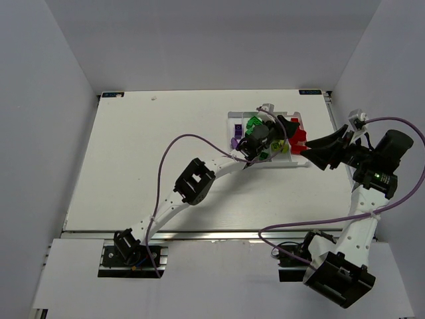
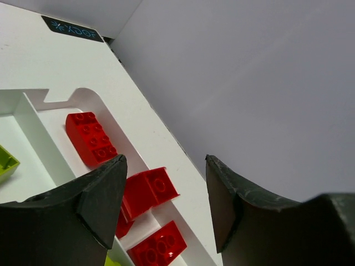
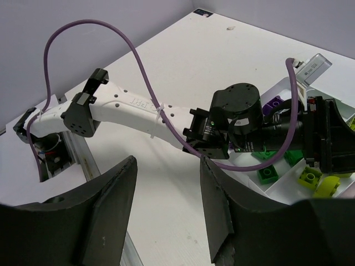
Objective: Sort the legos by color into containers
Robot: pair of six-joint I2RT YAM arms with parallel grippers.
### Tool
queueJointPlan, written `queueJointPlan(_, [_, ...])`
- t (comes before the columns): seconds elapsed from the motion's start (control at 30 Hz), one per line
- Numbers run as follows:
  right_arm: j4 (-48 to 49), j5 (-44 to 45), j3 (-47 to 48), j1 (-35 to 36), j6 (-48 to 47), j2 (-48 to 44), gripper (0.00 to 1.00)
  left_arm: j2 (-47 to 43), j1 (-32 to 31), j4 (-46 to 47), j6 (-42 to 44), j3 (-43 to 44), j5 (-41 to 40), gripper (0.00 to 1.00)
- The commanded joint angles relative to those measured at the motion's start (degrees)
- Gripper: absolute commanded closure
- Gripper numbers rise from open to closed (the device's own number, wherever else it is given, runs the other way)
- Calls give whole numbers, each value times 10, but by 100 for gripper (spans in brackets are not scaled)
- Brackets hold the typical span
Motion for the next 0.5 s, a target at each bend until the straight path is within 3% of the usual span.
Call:
queueJointPlan(0.0, [4,-101,1,-9,4,-8,45,-6,-10,-1,8,20,-4,31])
queueJointPlan(0.23, [0,-100,1,-14,-1,-8,45,-75,-11,-13,52,-20,-9,34])
queueJointPlan(0.33, [0,-80,-1,-15,-12,-10,45,-175,-4,-16,96,-123,-18,47])
queueJointPlan(0.47, [6,-46,-1,-15,-20,-14,44,-338,29,-5,119,-307,-25,79])
